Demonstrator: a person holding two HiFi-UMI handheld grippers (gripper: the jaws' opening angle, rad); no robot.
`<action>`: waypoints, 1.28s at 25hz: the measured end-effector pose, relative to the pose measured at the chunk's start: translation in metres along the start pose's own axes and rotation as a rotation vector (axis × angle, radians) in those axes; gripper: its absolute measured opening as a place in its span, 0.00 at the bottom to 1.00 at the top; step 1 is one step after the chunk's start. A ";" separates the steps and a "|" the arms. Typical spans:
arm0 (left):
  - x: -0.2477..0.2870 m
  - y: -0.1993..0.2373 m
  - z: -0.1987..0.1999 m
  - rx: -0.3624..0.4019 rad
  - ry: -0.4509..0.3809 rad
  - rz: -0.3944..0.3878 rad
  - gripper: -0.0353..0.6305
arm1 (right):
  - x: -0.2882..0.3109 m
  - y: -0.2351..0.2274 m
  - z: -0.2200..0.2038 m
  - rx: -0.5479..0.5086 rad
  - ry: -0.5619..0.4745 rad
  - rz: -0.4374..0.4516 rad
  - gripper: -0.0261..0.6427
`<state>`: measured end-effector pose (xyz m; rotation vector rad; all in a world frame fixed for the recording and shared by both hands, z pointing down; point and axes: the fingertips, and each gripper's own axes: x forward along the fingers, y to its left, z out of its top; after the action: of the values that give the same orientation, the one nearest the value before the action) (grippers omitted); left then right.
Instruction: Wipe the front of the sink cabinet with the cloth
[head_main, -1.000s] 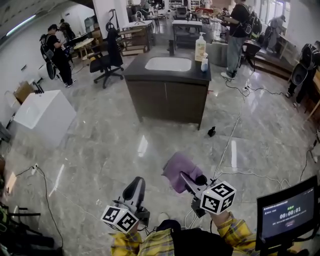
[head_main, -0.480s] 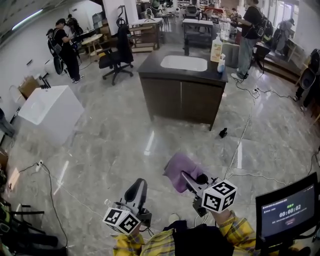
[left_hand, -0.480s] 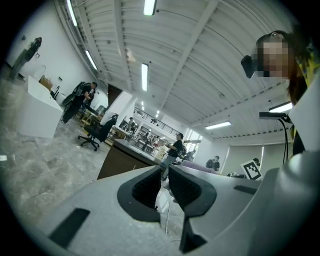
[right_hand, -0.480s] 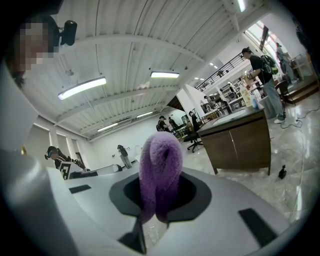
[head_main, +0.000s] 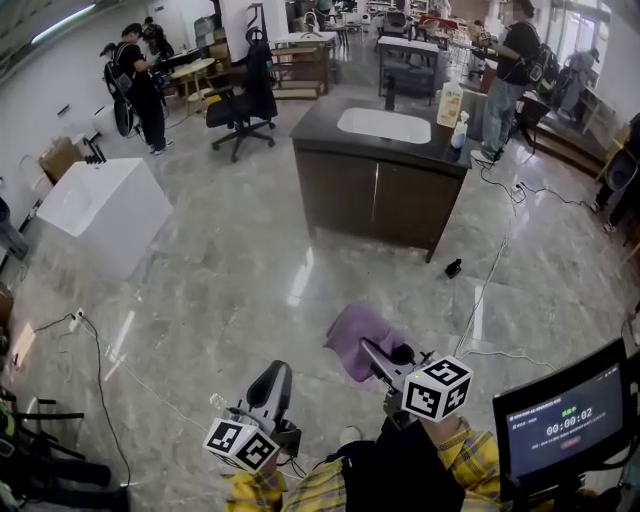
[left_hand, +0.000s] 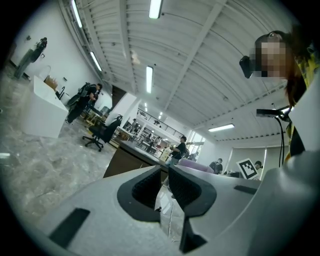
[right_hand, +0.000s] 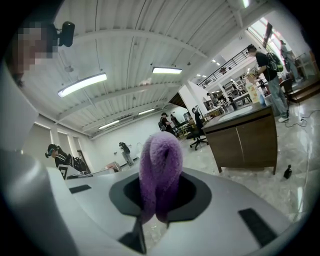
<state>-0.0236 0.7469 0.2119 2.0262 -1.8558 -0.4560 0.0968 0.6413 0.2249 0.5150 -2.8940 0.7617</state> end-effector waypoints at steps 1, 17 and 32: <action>0.000 0.001 0.000 0.003 -0.002 0.004 0.12 | 0.004 0.002 0.001 -0.007 0.005 0.010 0.14; 0.069 0.046 0.029 0.012 -0.064 0.122 0.12 | 0.082 -0.042 0.045 -0.043 0.044 0.147 0.14; 0.202 0.066 0.043 0.031 -0.037 0.100 0.12 | 0.140 -0.133 0.102 -0.020 0.046 0.159 0.14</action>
<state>-0.0841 0.5391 0.2051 1.9455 -1.9874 -0.4423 0.0108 0.4408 0.2232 0.2642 -2.9230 0.7524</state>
